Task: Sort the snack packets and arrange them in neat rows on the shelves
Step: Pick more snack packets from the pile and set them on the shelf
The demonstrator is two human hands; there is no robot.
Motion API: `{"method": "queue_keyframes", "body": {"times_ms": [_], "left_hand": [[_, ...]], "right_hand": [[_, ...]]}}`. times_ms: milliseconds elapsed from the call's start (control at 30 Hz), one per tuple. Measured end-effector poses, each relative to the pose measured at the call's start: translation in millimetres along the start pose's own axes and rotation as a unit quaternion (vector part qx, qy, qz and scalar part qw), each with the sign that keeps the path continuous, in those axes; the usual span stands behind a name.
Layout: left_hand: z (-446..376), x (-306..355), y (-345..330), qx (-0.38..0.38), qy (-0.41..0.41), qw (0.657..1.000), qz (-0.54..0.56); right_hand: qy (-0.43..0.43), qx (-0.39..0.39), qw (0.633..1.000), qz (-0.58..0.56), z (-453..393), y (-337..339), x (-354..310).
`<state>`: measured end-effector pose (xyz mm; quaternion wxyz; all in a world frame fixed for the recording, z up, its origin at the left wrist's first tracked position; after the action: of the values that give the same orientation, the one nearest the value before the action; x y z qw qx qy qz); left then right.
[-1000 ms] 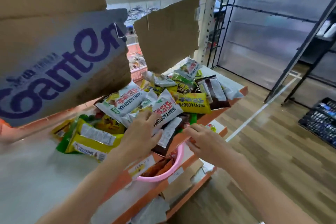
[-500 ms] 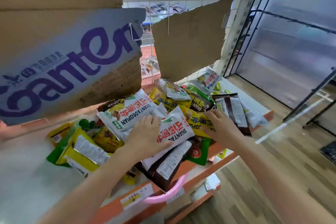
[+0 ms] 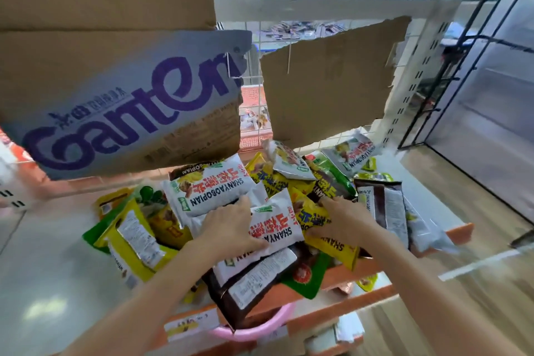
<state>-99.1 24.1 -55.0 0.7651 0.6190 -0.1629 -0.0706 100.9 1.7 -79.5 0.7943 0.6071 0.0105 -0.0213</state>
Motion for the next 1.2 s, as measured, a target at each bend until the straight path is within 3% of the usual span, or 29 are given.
{"method": "queue_keyframes", "body": {"times_ms": [167, 267, 367, 433, 567, 667, 767, 933, 1200], "left_hand": [[9, -2, 11, 0.054, 0.037, 0.998, 0.017], [23, -7, 28, 0.111, 0.082, 0.985, 0.103], [43, -19, 38, 0.142, 0.13, 0.947, 0.255], [57, -25, 37, 0.15, 0.148, 0.901, 0.379], [90, -33, 21, 0.157, 0.181, 0.814, 0.529], [119, -51, 12, 0.186, 0.228, 0.771, 0.565], [150, -71, 10, 0.193, 0.244, 0.751, 0.582], [200, -104, 6, 0.231, 0.284, 0.711, 0.601], [291, -172, 4, 0.297, 0.327, 0.646, 0.623]], "right_hand": [[0.018, 0.073, 0.996, -0.041, 9, 15, -2], [0.007, 0.125, 0.976, -0.178, 16, 32, 7], [0.036, 0.152, 0.903, -0.4, 25, 53, 5], [0.073, 0.122, 0.839, -0.525, 26, 53, -8], [0.125, 0.042, 0.76, -0.636, 28, 35, -55], [0.169, -0.013, 0.765, -0.621, 27, 22, -97], [0.206, -0.078, 0.775, -0.592, 37, 14, -142], [0.225, -0.177, 0.741, -0.607, 49, -2, -208], [0.285, -0.244, 0.7, -0.608, 89, -11, -323]]}}
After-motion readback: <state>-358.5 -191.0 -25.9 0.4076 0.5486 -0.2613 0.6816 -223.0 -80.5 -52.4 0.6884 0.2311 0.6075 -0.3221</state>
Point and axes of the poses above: each hand's wrist, its own z-axis away from the middle knuckle, its own y-axis out of the back of the hand, x = y × z, the point moved 7 cm from there along -z, towards the middle knuckle, and after that the axes turned 5 degrees about y, right-handed, at the moved point
